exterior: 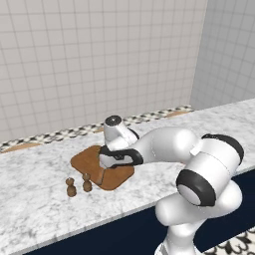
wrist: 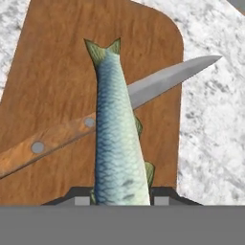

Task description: Pick up the knife from the drawer and place it on the cutting board. Then place the meat from the plate to the cutting board.

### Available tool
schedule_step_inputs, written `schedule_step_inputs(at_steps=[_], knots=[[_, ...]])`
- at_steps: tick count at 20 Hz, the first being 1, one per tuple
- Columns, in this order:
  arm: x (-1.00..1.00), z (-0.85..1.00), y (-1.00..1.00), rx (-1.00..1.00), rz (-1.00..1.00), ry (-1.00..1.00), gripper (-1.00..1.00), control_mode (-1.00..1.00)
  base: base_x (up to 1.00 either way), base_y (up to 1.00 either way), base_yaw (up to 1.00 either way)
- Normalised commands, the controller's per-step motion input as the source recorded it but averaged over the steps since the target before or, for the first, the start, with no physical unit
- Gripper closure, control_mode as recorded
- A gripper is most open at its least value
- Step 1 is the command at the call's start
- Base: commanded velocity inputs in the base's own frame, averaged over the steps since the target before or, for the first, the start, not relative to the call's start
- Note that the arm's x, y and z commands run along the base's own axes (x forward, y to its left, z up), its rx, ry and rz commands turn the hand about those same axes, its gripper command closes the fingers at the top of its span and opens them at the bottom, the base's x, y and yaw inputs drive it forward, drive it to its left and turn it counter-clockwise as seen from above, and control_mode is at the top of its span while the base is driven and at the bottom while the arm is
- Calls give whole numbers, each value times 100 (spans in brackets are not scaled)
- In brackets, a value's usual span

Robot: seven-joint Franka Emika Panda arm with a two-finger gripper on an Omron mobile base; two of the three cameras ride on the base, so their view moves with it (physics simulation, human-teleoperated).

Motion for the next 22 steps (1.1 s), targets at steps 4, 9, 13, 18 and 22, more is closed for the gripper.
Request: schedule_step_inputs(at_steps=[4, 9, 13, 18, 22], knots=[[11, -22, 0, 0, -6, 0, 100, -100, 0, 0, 0], [5, -29, 0, 0, -4, 0, -100, -100, 0, 0, 0], [-2, -4, 0, 0, 0, -1, -100, -100, 0, 0, 0], [-15, 30, 0, 0, 0, -6, -100, -100, 0, 0, 0], [-15, 63, 0, 0, -3, -9, -100, -100, 0, 0, 0]])
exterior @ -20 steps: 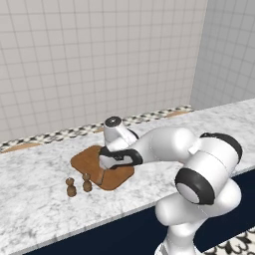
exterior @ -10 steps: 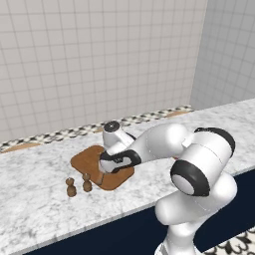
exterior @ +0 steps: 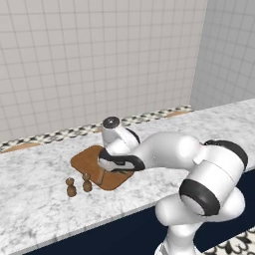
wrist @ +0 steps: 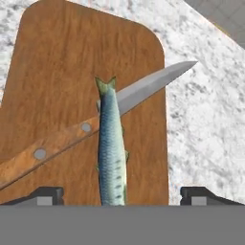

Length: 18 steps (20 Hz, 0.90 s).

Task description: Pick up the knife from the drawer and place it on the cutting board. Then place the meat from the plate to the cutting board.

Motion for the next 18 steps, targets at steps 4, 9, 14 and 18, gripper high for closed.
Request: schedule_step_inputs(at_steps=[4, 9, 14, 18], knots=[[-30, 68, -3, 2, -4, -11, -100, -100, 0, 0, 0], [-56, 36, -33, 2, -3, -20, -100, -100, 0, 0, 0], [-50, 18, -30, 8, -1, -28, -100, -100, 0, 0, 0], [-24, 0, -30, 20, 0, -14, -100, -100, 0, 0, 0]])
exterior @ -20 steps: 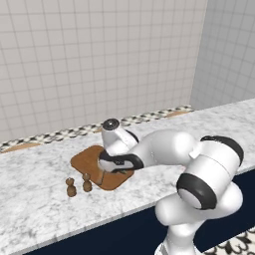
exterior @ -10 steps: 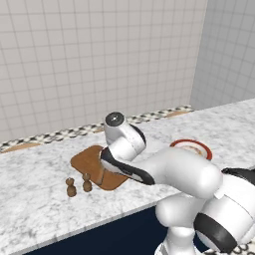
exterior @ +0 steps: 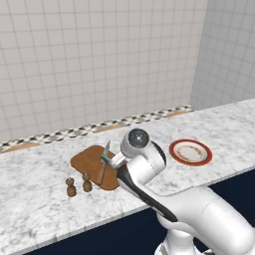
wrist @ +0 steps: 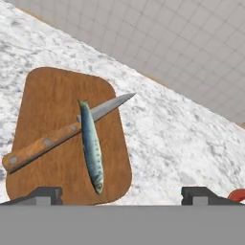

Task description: Pick up the knife from the drawer and place it on the cutting board. Then place the meat from the plate to the cutting board.

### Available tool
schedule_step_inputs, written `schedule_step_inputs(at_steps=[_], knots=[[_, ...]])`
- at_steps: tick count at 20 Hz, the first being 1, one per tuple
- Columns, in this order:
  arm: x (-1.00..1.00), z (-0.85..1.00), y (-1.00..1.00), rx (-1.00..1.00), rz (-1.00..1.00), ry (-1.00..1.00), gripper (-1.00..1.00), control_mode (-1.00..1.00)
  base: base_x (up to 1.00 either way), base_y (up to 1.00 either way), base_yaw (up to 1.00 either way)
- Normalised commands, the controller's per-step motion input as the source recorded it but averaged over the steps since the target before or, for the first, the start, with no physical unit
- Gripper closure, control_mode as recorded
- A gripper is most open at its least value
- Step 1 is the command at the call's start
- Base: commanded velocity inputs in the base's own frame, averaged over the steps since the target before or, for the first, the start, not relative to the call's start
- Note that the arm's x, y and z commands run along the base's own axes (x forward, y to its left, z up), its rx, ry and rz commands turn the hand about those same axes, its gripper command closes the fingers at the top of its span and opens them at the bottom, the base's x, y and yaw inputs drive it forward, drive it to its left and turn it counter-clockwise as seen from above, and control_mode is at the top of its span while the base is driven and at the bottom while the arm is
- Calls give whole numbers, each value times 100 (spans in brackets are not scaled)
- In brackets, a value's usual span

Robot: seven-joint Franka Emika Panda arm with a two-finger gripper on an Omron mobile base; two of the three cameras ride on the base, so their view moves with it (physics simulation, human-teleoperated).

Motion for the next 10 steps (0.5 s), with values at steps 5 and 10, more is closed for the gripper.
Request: schedule_step_inputs(at_steps=[5, 10], knots=[[-8, 0, -33, 22, 0, -5, -100, -100, 0, 0, 0], [-2, 0, -29, 20, 0, -3, -100, -100, 0, 0, 0]])
